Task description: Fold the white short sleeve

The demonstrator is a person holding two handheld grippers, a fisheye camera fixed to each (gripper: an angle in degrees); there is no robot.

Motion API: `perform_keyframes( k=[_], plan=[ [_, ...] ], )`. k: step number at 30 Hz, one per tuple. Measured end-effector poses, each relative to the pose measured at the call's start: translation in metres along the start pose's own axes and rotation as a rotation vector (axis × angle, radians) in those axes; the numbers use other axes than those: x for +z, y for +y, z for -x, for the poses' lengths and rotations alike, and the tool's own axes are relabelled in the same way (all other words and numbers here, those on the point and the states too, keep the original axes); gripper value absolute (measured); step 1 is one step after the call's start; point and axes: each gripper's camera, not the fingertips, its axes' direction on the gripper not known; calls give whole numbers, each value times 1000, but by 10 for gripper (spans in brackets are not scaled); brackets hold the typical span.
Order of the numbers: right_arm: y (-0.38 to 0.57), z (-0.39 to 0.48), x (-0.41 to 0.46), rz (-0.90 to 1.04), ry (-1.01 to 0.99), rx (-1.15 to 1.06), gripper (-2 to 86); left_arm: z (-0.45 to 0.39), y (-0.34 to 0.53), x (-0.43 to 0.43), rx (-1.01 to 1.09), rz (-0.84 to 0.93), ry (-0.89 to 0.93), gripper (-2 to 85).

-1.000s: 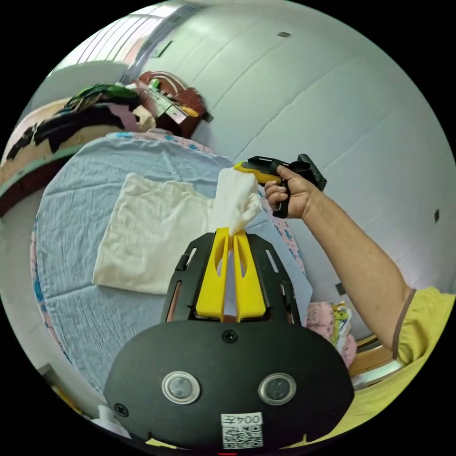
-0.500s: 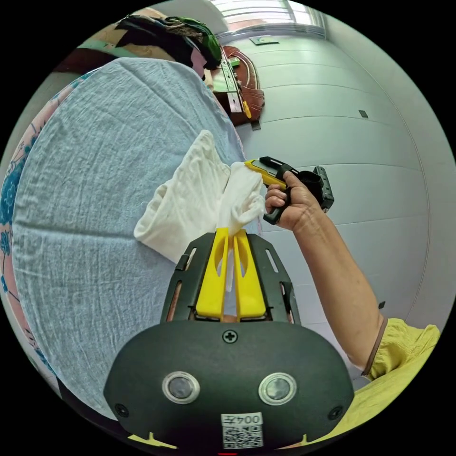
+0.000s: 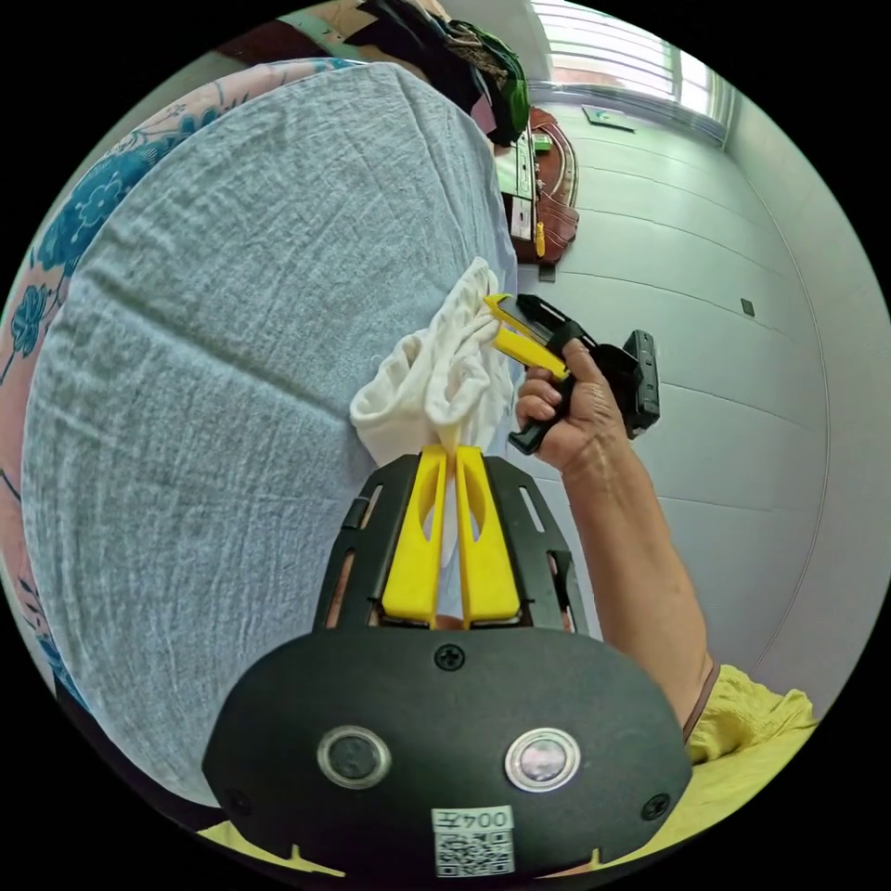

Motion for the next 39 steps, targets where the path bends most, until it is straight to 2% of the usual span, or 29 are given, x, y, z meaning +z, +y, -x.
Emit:
perform_keyframes(
  k=[5, 8, 11, 16, 26, 33, 35, 39],
  plan=[
    [65, -26, -74, -192, -120, -72, 111, 6, -17, -16, 0, 19, 3, 25],
    [142, -54, -95, -268, -67, -105, 109, 8, -28, -24, 23, 25, -15, 26],
    [225, -70, -80, -265, 20, -79, 106, 12, -38, -33, 24, 25, -40, 26],
    [303, -58, -34, -203, 141, -61, 95, 7, -48, -41, 65, 48, -93, 28],
    [301, -26, 4, -172, 291, -117, 81, 2, -54, -44, 84, 73, -141, 31],
    [298, -12, 2, -190, 319, -172, 19, -15, -52, -42, 120, 76, -152, 27],
    [302, -11, -10, -246, 310, -159, 10, -33, -44, -45, 171, 50, -185, 25],
    [303, -17, -3, -199, 297, -120, 6, -26, -35, -40, 121, 34, -260, 24]
  ],
)
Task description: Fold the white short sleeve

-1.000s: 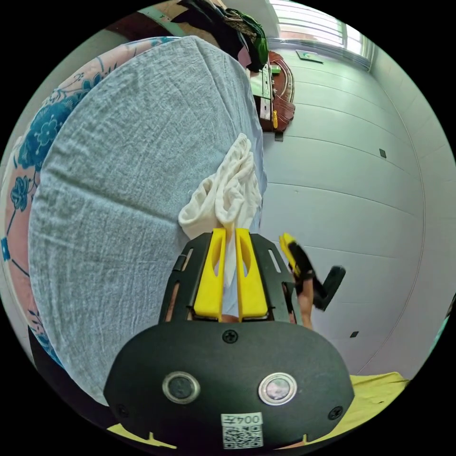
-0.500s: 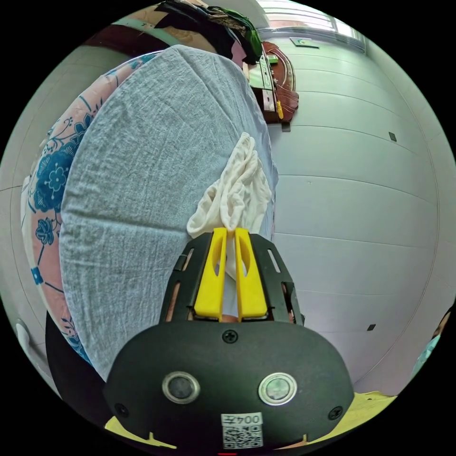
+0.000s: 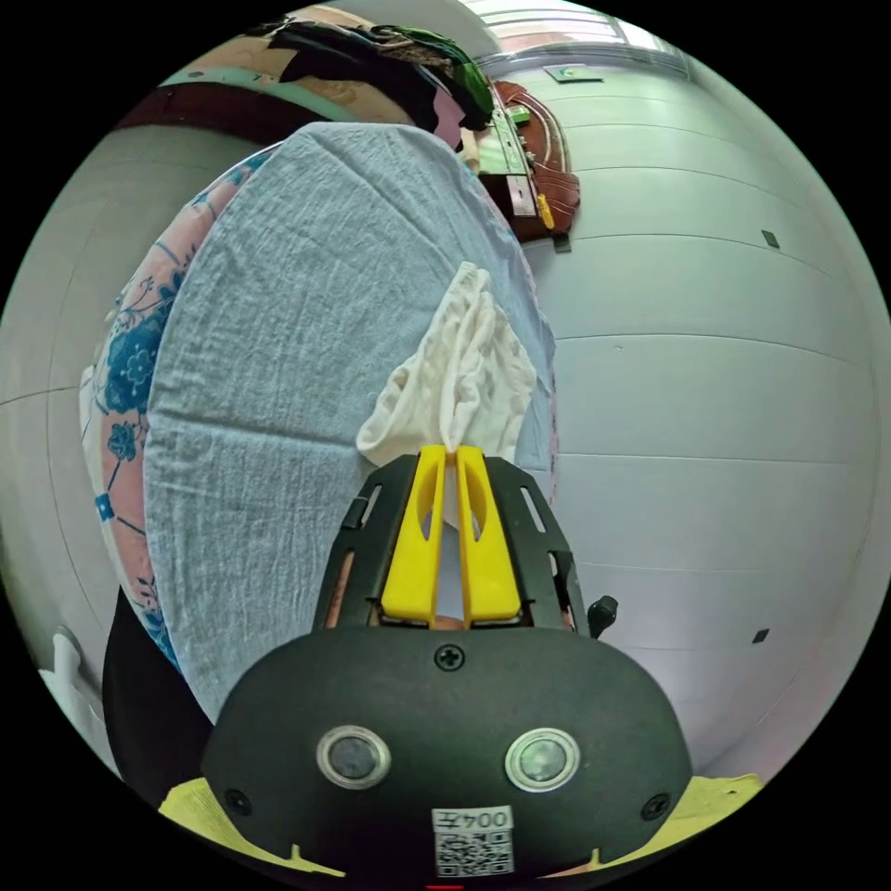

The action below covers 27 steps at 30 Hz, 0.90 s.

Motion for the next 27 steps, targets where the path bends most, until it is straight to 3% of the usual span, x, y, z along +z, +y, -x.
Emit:
perform_keyframes(
  k=[11, 18, 21, 27],
  plan=[
    [-3, 3, 12, 174, 19, 72, 37, 8, 4, 23, -79, 41, 0, 28],
    [-6, 19, -27, 36, -58, 130, 51, -23, 11, 0, -16, 27, -54, 23],
    [-27, 41, -29, -17, -147, 71, 69, -64, 11, -2, 198, -9, -148, 19],
    [-57, 57, -2, 68, -130, 91, 80, -158, 6, 71, 755, 49, -317, 6]
  ],
)
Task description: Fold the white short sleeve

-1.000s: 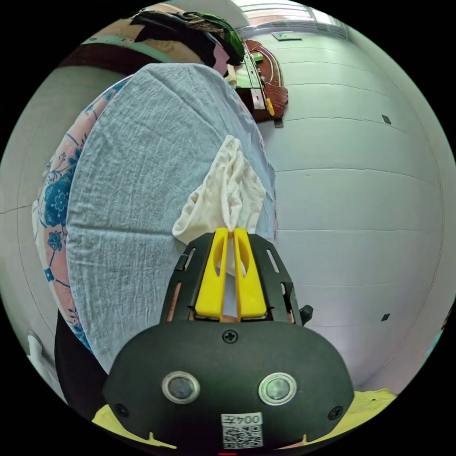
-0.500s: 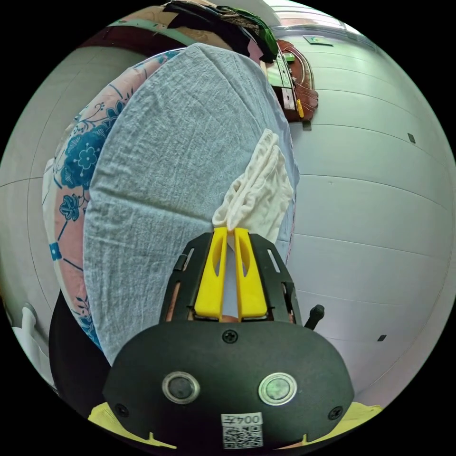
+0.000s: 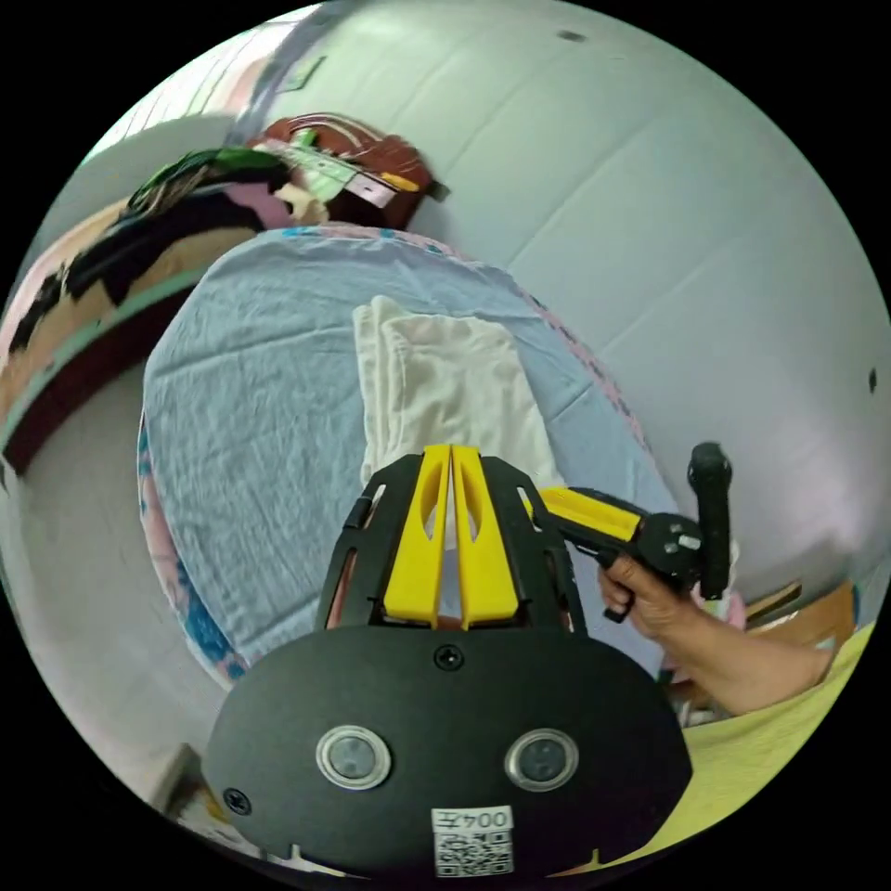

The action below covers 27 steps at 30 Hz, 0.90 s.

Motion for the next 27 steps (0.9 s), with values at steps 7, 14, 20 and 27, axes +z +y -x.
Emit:
perform_keyframes(
  k=[7, 14, 20, 27],
  plan=[
    [-6, -1, 20, 110, 3, -22, 78, -34, -11, 63, 269, 191, -233, 6],
    [-5, -4, 21, 138, -20, -45, 77, -42, -25, 81, 285, 167, -240, 7],
    [5, -1, 20, 98, -13, -60, 76, -25, -61, 88, 166, 248, -146, 8],
    [26, -15, 1, -8, -124, 36, 64, -14, -100, 59, 127, 120, -116, 18]
  ],
)
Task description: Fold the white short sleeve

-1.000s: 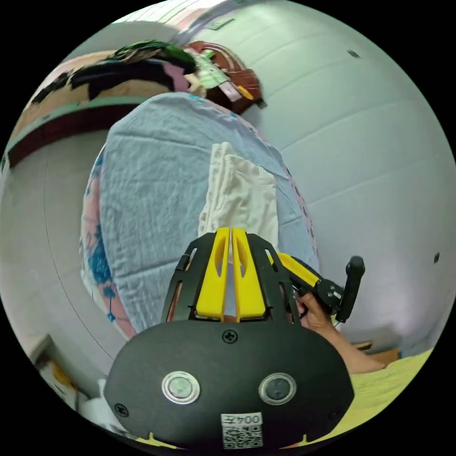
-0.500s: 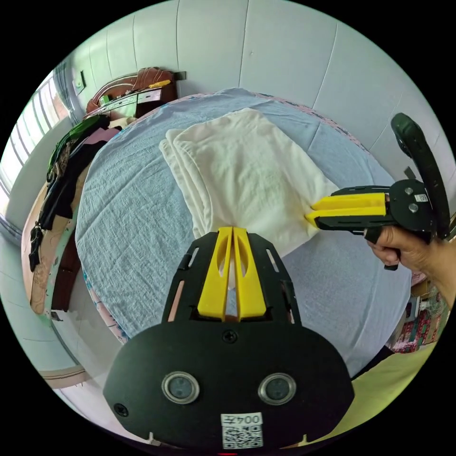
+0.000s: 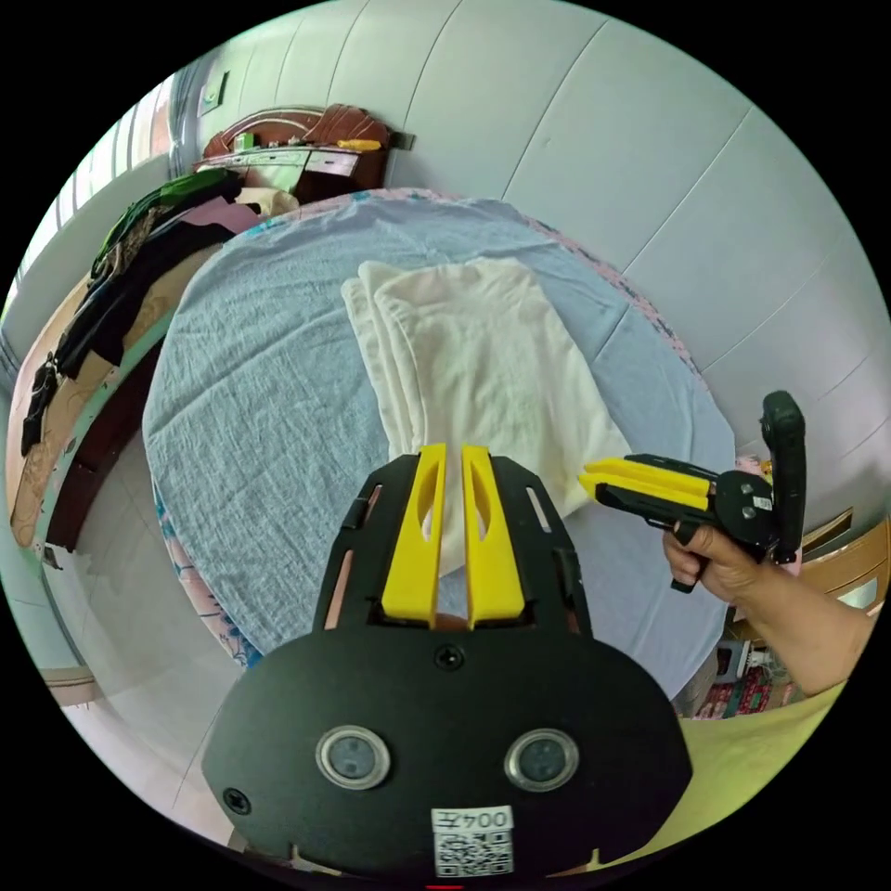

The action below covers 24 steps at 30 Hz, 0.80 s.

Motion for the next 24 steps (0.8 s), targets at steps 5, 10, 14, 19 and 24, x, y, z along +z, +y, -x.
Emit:
perform_keyframes(
  k=[5, 10, 14, 19, 24],
  plan=[
    [18, 16, -46, -185, -100, 82, 79, 68, -65, -11, -37, -35, 66, 38],
    [20, 70, -47, -258, -77, 170, 113, 123, -142, 24, 12, 73, 144, 65],
    [6, 118, -28, -266, -5, 228, 130, 150, -193, 64, 43, 160, 227, 72],
    [-18, 153, -8, -165, 58, 234, 125, 168, -238, 108, 65, 246, 301, 77],
    [-30, 187, 4, -125, 161, 154, 123, 175, -269, 129, 105, 278, 334, 77]
  ],
)
